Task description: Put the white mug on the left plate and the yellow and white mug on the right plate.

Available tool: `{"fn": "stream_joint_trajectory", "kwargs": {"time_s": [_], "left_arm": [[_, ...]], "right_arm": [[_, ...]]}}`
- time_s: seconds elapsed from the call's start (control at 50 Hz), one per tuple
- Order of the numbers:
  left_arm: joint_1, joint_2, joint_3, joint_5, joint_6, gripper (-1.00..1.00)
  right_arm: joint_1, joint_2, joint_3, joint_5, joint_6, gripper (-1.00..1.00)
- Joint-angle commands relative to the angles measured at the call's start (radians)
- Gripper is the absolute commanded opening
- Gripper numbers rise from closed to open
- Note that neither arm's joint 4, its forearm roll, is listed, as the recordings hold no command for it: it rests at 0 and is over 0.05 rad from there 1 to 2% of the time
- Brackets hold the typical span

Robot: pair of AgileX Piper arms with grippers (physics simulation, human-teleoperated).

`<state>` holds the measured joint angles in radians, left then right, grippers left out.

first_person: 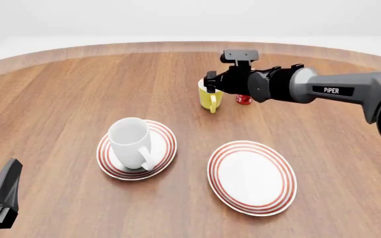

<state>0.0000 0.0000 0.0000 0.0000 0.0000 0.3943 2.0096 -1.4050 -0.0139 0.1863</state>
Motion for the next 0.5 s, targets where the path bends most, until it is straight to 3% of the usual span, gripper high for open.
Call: {"fn": "stream_joint_trajectory", "kwargs": {"time_s": [0.02, 0.5], "left_arm": [[0.0, 0.0, 0.0, 0.0, 0.0, 1.0], [0.0, 0.0, 0.0, 0.0, 0.0, 1.0]], "right_arm": [[-0.008, 0.009, -0.001, -0.003, 0.013, 1.0], [-0.012, 0.054, -0.02, 0.007, 0.014, 1.0]]}}
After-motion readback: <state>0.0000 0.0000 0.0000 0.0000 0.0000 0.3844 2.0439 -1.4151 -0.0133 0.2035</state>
